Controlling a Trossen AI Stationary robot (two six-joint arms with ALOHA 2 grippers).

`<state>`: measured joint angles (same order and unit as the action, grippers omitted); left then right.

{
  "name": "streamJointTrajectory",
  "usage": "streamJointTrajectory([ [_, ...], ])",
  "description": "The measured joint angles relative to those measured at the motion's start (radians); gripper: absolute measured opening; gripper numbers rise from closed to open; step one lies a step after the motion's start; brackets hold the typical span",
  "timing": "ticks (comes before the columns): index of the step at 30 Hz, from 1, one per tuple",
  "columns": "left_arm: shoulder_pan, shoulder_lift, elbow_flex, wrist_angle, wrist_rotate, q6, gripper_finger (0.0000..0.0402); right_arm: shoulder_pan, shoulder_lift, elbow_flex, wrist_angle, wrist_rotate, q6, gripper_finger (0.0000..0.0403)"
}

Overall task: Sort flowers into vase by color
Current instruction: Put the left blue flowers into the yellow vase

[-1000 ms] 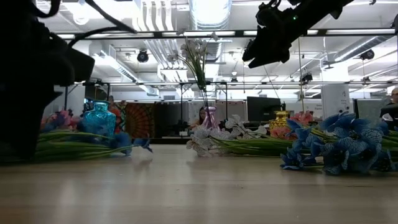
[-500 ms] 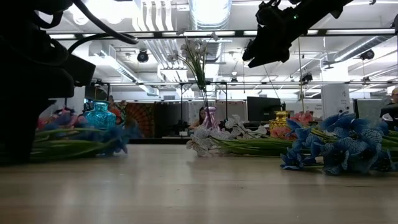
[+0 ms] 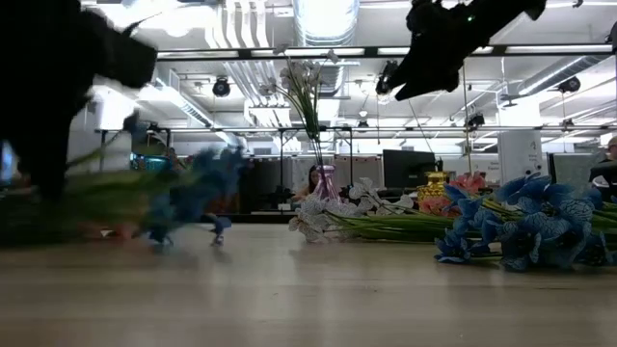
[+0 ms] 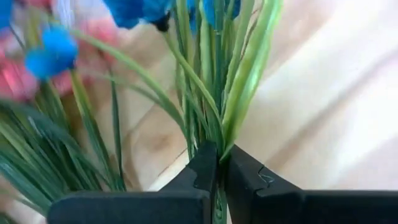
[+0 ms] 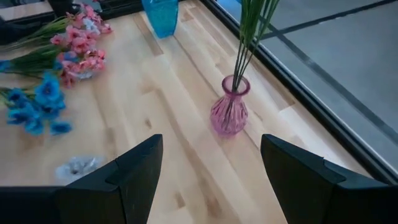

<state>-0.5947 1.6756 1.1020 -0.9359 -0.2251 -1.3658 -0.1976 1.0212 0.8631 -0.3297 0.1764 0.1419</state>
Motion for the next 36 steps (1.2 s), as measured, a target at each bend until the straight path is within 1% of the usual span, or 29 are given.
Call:
streamJointTrajectory([
  [3,-0.002,-0.074,0.044,0.023,-0.128,0.141,0.0001,0.040,-0.048,-0.006,-0.017,0.000,0.017,0.0263],
  [5,-0.002,-0.131,0.054,0.106,-0.229,0.288,0.0001,0.077,-0.078,-0.024,-0.006,0.000,0.024,0.0263],
  [7,0.006,-0.183,0.047,0.229,-0.299,0.449,0.0001,0.120,-0.102,-0.056,0.043,0.000,0.033,0.0263],
  [11,0.026,-0.270,0.006,0.456,-0.381,0.763,0.0000,0.215,-0.126,-0.141,0.188,0.000,0.044,0.0263],
  [14,0.039,-0.312,-0.049,0.626,-0.414,0.967,0.0000,0.282,-0.120,-0.226,0.372,0.005,0.036,0.0263],
  [18,0.075,-0.336,-0.109,0.799,-0.414,1.115,0.0000,0.343,-0.080,-0.331,0.639,0.008,0.006,0.0263],
  [21,0.102,-0.334,-0.152,0.934,-0.401,1.206,0.0000,0.372,-0.020,-0.395,0.864,0.008,-0.033,0.0263],
  [26,0.170,-0.315,-0.249,1.232,-0.229,1.348,0.0000,0.418,0.133,-0.420,1.150,0.007,-0.117,0.0263],
  [28,0.202,-0.307,-0.287,1.345,-0.168,1.385,0.0000,0.433,0.198,-0.412,1.234,0.007,-0.143,0.0263],
  [30,0.229,-0.299,-0.319,1.436,-0.132,1.405,0.0000,0.444,0.252,-0.399,1.319,0.008,-0.164,0.0263],
  [33,0.265,-0.289,-0.353,1.495,-0.125,1.409,0.0000,0.449,0.312,-0.367,1.397,0.007,-0.170,0.0263],
  [36,0.288,-0.276,-0.364,1.554,-0.125,1.427,0.0000,0.448,0.360,-0.328,1.384,0.009,-0.161,0.0263],
])
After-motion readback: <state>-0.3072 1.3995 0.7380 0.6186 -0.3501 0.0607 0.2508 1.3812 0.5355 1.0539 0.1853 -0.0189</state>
